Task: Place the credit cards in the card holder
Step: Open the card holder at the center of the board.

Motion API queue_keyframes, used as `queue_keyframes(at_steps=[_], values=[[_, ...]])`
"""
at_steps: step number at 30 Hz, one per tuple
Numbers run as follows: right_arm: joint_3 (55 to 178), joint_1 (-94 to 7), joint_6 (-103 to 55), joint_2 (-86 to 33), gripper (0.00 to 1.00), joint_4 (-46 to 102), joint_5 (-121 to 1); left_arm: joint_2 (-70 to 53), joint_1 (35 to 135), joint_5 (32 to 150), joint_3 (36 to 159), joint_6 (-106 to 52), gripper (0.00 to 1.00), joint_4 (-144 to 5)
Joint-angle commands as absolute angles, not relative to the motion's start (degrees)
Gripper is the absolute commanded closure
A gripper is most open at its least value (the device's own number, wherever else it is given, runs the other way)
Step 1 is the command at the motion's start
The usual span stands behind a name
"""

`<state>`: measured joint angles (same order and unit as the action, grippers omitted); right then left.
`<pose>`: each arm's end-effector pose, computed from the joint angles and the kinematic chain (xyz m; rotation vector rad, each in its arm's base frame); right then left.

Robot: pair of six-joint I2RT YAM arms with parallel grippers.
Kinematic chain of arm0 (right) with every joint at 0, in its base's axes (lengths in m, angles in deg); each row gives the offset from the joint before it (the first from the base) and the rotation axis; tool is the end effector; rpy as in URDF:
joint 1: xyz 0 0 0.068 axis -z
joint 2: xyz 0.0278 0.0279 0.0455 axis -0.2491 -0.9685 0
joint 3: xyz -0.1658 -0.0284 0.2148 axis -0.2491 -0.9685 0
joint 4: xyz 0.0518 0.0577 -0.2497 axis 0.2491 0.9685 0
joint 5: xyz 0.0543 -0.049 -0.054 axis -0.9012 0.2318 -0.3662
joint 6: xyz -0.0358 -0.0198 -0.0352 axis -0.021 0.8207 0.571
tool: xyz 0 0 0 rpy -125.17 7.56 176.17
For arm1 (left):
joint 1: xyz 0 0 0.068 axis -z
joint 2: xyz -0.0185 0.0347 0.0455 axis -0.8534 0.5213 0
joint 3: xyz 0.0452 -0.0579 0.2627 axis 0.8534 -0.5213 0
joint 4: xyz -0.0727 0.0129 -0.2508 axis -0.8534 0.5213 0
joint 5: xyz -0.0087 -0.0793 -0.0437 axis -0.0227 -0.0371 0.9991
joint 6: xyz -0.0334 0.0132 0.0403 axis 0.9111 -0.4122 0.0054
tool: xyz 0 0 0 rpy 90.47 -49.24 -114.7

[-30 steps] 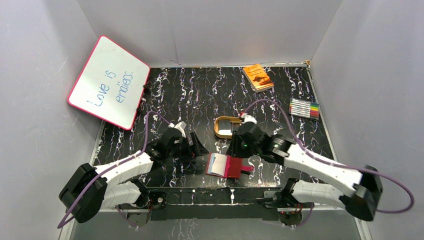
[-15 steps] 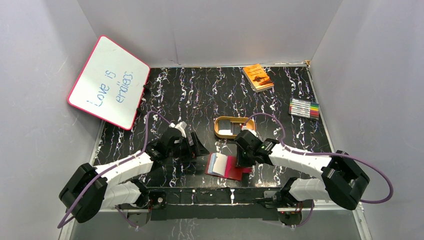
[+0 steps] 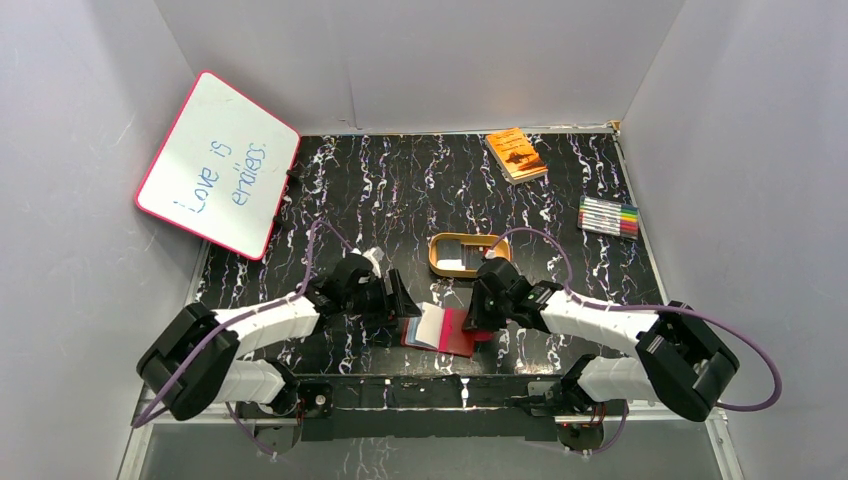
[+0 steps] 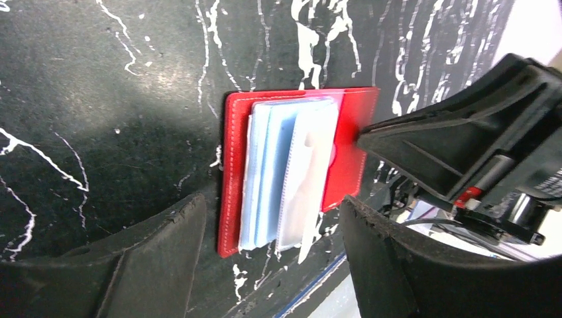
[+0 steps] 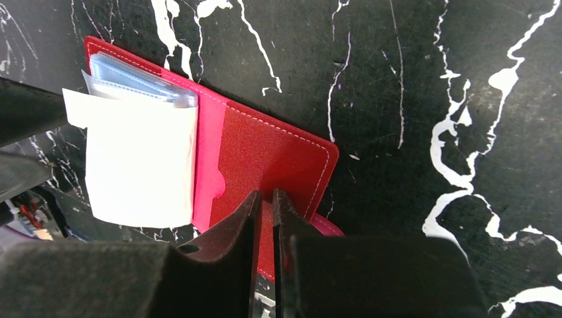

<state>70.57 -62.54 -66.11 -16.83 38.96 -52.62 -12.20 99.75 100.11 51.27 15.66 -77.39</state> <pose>0.1483 0.1659 0.1563 0.0131 2.6517 0.6574 0.1724 -0.1648 0.1642 -0.0883 2.4740 -1.1670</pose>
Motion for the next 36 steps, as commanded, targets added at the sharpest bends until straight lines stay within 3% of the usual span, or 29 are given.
queue_keyframes(at_steps=[1, 8, 17, 36], values=[[67.0, -61.5, -63.4, -19.2, 0.8, 38.9, -53.7, -9.5, 100.1, 101.0, 53.1, 13.9, 0.32, -74.6], [68.0, -61.4, -62.2, -21.5, 0.82, 37.1, -55.5, -10.4, 100.5, 103.3, 51.8, 15.0, 0.39, -78.7], [68.0, -61.4, -62.2, -21.4, 0.82, 37.0, -55.2, -20.5, 100.6, 97.8, 52.2, 14.7, 0.28, -72.6], [68.2, -61.4, -62.0, -21.6, 0.82, 36.8, -55.4, -9.8, 104.1, 99.9, 57.1, 12.6, 0.27, -74.2]])
